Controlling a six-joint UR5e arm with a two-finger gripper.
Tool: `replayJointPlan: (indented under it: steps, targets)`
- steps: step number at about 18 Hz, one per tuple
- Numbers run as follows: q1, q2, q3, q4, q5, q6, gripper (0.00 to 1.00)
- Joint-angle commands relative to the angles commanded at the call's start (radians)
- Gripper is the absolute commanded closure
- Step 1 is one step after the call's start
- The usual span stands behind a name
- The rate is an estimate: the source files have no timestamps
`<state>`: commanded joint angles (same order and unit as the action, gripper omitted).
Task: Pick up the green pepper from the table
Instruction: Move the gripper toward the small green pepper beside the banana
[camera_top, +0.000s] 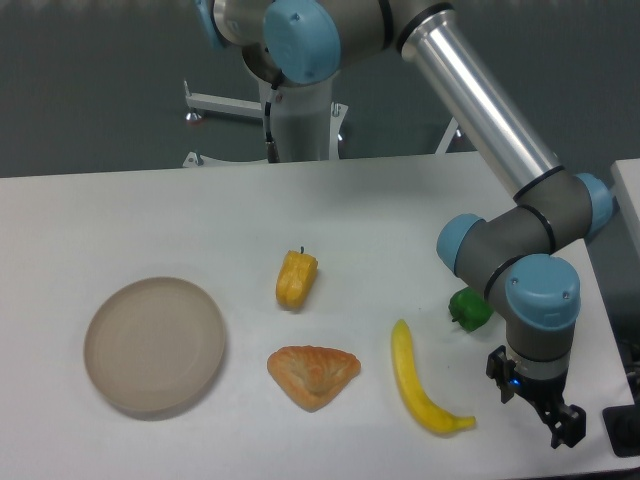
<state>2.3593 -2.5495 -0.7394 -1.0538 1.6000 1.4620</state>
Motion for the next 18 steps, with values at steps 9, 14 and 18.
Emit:
replayJointPlan:
  steps: [9,14,18]
  targets:
    - [-0.006,0.024,-0.021,-0.003,-0.002,-0.022,0.00]
    - [0.002,0.092,-0.089,-0.083,-0.003,-0.029,0.00]
    - [0.038,0.176,-0.190,-0.159,-0.002,-0.014,0.00]
